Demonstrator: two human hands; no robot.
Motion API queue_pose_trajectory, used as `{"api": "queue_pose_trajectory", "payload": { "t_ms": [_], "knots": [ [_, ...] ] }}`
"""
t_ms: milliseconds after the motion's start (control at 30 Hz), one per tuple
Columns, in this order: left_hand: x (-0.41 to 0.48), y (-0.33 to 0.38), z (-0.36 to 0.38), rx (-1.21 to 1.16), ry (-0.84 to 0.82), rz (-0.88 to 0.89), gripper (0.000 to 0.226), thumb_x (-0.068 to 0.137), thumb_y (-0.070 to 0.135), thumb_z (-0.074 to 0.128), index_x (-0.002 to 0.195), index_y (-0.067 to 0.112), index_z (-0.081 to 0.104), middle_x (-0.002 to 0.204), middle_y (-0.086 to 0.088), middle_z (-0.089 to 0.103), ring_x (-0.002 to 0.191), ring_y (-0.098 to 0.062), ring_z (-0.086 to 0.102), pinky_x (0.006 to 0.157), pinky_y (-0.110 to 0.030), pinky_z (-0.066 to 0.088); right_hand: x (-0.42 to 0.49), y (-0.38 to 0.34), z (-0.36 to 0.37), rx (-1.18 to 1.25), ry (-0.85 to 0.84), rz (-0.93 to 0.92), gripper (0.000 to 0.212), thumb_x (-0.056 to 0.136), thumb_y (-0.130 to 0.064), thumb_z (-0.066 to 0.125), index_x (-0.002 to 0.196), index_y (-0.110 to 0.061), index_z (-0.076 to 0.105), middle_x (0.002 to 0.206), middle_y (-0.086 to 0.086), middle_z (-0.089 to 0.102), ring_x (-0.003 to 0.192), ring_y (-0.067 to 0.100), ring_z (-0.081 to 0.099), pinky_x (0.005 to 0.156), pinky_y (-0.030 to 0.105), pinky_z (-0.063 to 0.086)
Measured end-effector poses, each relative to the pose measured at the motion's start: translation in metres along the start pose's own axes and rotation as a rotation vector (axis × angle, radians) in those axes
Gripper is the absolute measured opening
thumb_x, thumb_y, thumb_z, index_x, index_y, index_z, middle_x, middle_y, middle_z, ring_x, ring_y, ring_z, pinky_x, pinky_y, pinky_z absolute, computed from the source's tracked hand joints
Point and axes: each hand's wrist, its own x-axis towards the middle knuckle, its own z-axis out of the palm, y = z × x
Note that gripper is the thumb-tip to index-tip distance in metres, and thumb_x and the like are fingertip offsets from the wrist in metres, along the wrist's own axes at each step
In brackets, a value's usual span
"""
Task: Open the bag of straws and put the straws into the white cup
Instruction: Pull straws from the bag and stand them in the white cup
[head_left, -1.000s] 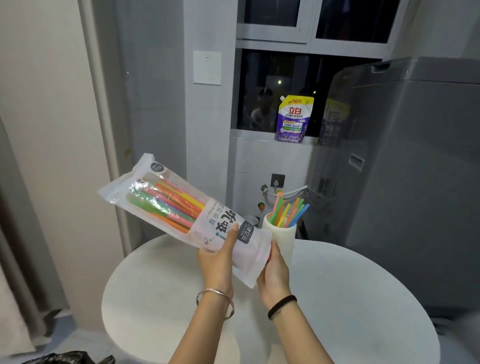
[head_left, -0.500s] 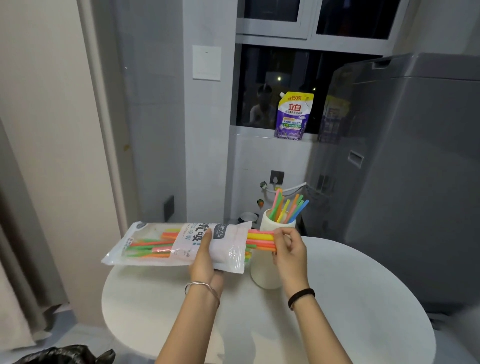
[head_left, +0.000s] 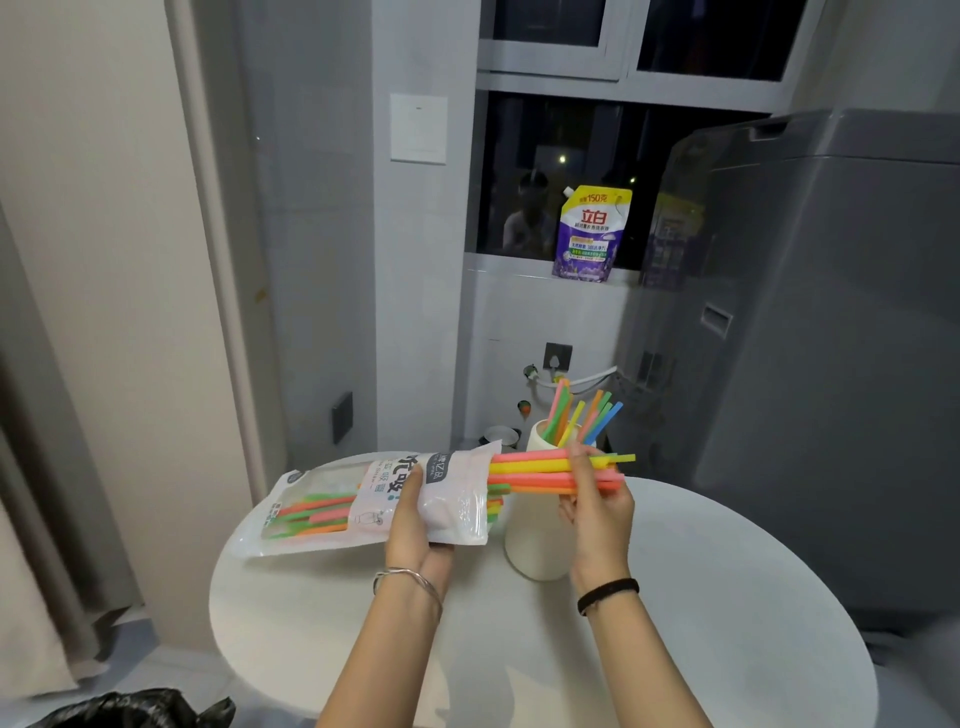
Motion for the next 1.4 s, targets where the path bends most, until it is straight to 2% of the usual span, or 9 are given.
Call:
{"api": "queue_pose_trajectory", "payload": {
  "t_ms": [100, 233, 467, 600, 700, 833, 967, 1233, 1400],
  "knots": [
    [-0.004, -0.004, 0.003, 0.006, -0.011, -0.002, 0.02, 0.096, 0.02, 0.055, 0.116, 0.017, 0.054, 0.097, -0.006, 0.068, 0.087, -0.023, 0.064, 0.085, -0.05, 0.05, -0.005, 0.002, 0.003, -0.057, -0.07, 0.035, 0.014, 0.081, -0.033, 0.067, 0.09, -0.022, 0.067, 0.052, -0.013, 0.057, 0.045, 0.0, 0.047, 0.042, 0.012, 0.039],
    [-0.01, -0.014, 0.008, 0.026, -0.033, -0.028, 0.024, 0.096, 0.018, 0.055, 0.119, 0.014, 0.056, 0.099, -0.009, 0.069, 0.091, -0.026, 0.065, 0.101, -0.053, 0.045, -0.009, 0.004, 0.007, -0.117, -0.103, 0.086, 0.008, 0.083, -0.027, 0.067, 0.091, -0.026, 0.067, 0.069, -0.007, 0.065, 0.059, 0.004, 0.055, 0.049, 0.012, 0.045],
    [-0.01, -0.011, 0.006, 0.007, -0.068, -0.076, 0.008, 0.097, 0.023, 0.053, 0.098, 0.017, 0.058, 0.065, -0.006, 0.076, 0.053, -0.021, 0.073, 0.045, -0.044, 0.057, -0.005, -0.006, 0.006, -0.016, -0.045, -0.013, 0.007, 0.085, -0.026, 0.065, 0.079, -0.024, 0.068, 0.069, -0.008, 0.063, 0.065, 0.007, 0.058, 0.06, 0.019, 0.047],
    [-0.015, -0.02, 0.013, 0.013, -0.095, -0.125, 0.015, 0.098, 0.024, 0.051, 0.1, 0.012, 0.059, 0.066, -0.007, 0.076, 0.054, -0.021, 0.073, 0.053, -0.037, 0.056, -0.013, 0.0, 0.022, -0.01, -0.161, 0.016, 0.009, 0.088, -0.017, 0.061, 0.093, -0.018, 0.068, 0.101, -0.001, 0.068, 0.088, 0.011, 0.065, 0.066, 0.015, 0.054],
    [-0.018, -0.022, 0.016, -0.019, -0.101, -0.155, 0.018, 0.098, 0.026, 0.051, 0.097, 0.01, 0.061, 0.065, -0.009, 0.076, 0.052, -0.021, 0.072, 0.042, -0.034, 0.056, -0.011, -0.002, 0.025, 0.038, -0.088, 0.044, 0.017, 0.09, -0.025, 0.057, 0.088, -0.013, 0.069, 0.09, -0.003, 0.071, 0.075, 0.005, 0.068, 0.057, 0.014, 0.052],
    [-0.019, -0.018, 0.019, -0.043, -0.131, -0.146, 0.023, 0.099, 0.027, 0.048, 0.092, 0.009, 0.06, 0.065, -0.011, 0.075, 0.051, -0.025, 0.072, 0.056, -0.044, 0.055, 0.002, -0.022, 0.024, 0.227, -0.041, 0.014, 0.033, 0.094, -0.03, 0.051, 0.064, -0.017, 0.06, 0.084, 0.004, 0.071, 0.085, 0.017, 0.065, 0.086, 0.031, 0.05],
    [-0.021, -0.019, 0.023, -0.076, -0.132, -0.164, 0.023, 0.099, 0.025, 0.048, 0.089, 0.008, 0.061, 0.064, -0.009, 0.075, 0.05, -0.023, 0.072, 0.041, -0.034, 0.055, 0.015, -0.045, 0.021, 0.42, -0.039, 0.012, 0.041, 0.092, -0.023, 0.056, 0.053, -0.019, 0.041, 0.042, -0.005, 0.043, 0.049, 0.013, 0.05, 0.068, 0.031, 0.045],
    [-0.019, -0.013, 0.022, -0.095, -0.085, -0.134, 0.017, 0.098, 0.023, 0.05, 0.091, 0.011, 0.06, 0.061, -0.009, 0.074, 0.048, -0.023, 0.071, 0.036, -0.038, 0.053, 0.037, -0.102, 0.022, 0.485, 0.096, -0.098, 0.054, 0.09, -0.023, 0.055, 0.042, -0.021, 0.03, 0.034, -0.009, 0.026, 0.032, 0.008, 0.026, 0.037, 0.019, 0.028],
    [-0.01, -0.007, 0.016, -0.056, -0.042, -0.069, 0.008, 0.096, 0.022, 0.054, 0.098, 0.015, 0.058, 0.062, -0.005, 0.075, 0.072, -0.025, 0.069, 0.06, -0.045, 0.055, 0.047, -0.137, 0.022, 0.412, 0.052, -0.173, 0.051, 0.09, -0.023, 0.053, 0.045, -0.02, 0.031, 0.033, -0.009, 0.028, 0.03, 0.007, 0.027, 0.035, 0.016, 0.028]
  ]
}}
